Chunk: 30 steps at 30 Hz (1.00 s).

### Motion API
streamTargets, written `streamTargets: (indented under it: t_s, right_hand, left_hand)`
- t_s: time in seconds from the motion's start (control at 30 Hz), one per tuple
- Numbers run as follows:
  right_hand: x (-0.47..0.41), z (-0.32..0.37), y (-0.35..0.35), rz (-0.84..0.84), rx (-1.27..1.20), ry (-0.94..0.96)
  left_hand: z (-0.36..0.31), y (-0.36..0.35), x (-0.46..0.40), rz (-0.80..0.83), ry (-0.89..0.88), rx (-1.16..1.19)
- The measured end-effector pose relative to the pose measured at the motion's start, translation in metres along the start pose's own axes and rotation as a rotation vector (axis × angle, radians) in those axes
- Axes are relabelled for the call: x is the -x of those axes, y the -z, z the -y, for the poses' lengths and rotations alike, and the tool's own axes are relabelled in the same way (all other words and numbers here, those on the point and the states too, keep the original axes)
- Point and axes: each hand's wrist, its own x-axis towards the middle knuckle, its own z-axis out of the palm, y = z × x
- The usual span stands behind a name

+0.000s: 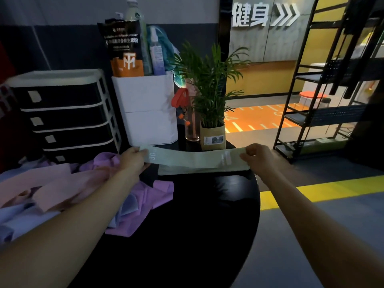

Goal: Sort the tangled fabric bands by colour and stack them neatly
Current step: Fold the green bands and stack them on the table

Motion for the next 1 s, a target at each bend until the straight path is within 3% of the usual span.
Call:
streamTargets:
  t_s: [0.3, 0.57, 1.0]
  right_hand:
    - [-0.042, -0.015, -0.009, -0.126, 0.146, -0.020]
    - [-0.053, -0.032, -0.017, -0.111, 0.256, -0.057]
    - [-0.052, -0.040, -0.023, -0.123, 0.268, -0.029]
  left_hand:
    - [0.021, -0.031, -0.031, 0.017, -0.072, -0.246]
    - [0.038, -0.030, -0.049, 0.001, -0.125, -0.575]
    - [0.050, -0.025, -0.049, -0.044, -0.180, -0.519]
